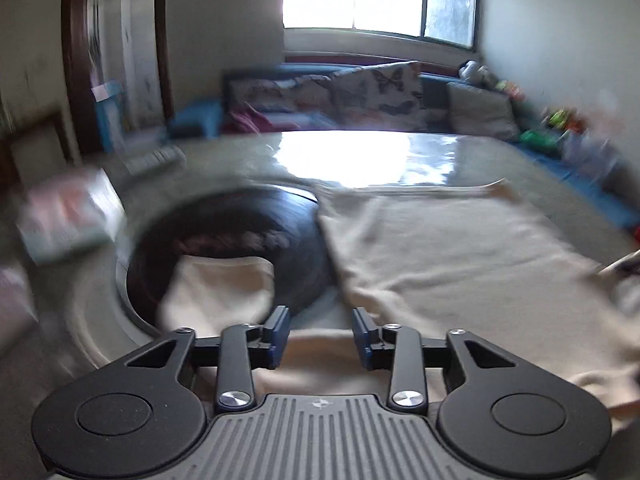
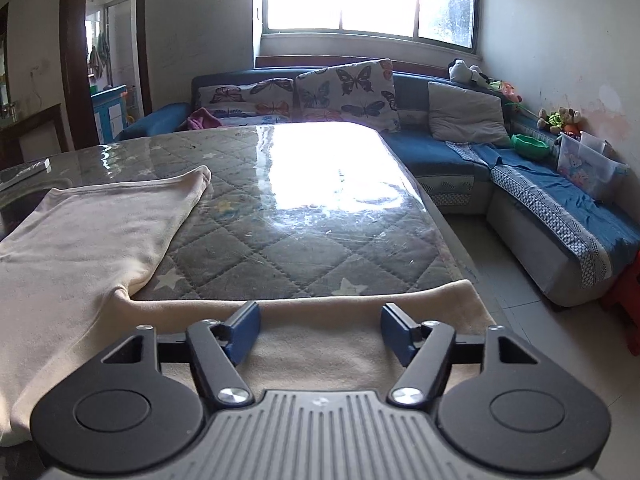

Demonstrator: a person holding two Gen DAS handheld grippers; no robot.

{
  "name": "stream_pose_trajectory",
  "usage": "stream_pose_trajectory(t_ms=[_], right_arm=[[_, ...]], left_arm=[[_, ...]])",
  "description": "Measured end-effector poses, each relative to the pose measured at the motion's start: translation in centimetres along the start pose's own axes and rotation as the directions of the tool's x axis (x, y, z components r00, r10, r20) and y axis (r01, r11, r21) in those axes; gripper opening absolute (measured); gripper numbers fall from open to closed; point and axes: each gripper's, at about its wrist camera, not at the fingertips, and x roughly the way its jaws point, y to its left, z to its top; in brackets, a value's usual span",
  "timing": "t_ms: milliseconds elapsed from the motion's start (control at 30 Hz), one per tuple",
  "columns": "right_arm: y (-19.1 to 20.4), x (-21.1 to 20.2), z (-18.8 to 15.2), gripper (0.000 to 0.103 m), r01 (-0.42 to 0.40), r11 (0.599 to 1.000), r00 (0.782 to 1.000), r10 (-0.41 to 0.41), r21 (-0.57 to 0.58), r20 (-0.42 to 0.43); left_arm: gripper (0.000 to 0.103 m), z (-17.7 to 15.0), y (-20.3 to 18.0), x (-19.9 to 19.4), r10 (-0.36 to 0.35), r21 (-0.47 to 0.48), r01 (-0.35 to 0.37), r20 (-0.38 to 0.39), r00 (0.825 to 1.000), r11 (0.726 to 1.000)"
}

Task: Fold clothes
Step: 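Open both grippers and release the sweatshirt hem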

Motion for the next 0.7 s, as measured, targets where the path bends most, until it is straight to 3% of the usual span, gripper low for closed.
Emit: stream_pose_trajectory(t_ms=[33, 67, 167, 300, 400, 700], right_arm=[[0.0, 0.0, 0.0, 0.073, 0.002, 1.000, 1.000, -0.002, 0.002, -0.001], [-0.1, 0.0, 0.0, 0.073, 0.002, 1.000, 1.000, -0.002, 0.004, -0.003], [-0.1, 0.1, 0.0, 0.076, 0.000, 1.000, 1.000, 0.000, 0.004, -0.006], [0.0, 0.1, 0.0, 0.077, 0.002, 1.000, 1.000, -0.002, 0.001, -0.007], [-0.2, 0.2, 0.0, 0.081, 0.003, 1.000, 1.000, -0.002, 0.008, -0.011], [-0.3, 0.6, 0.0, 0.096, 0.019, 1.000, 0.999, -0.019, 0.017, -0.026]], left_arm=[[0.039, -0.1, 0.3, -0.6, -0.079, -0.043, 0.079, 0.007, 0.997, 0.996], [0.039, -0.2, -0.1, -0.9, -0.082, -0.029, 0.083, 0.028, 0.996, 0.996], [0.038, -0.6, -0.8, -0.3, -0.022, 0.022, 0.022, 0.037, 0.999, 1.000], [0.038, -1.3, 0.7, 1.0, 0.016, -0.072, -0.016, 0.001, 1.000, 0.997], [0.038, -2.1, 1.5, 1.1, 0.062, -0.079, -0.061, 0.004, 0.998, 0.995], [0.041, -3.5, 2.5, 0.0, 0.229, -0.090, -0.223, 0.060, 0.972, 0.971]])
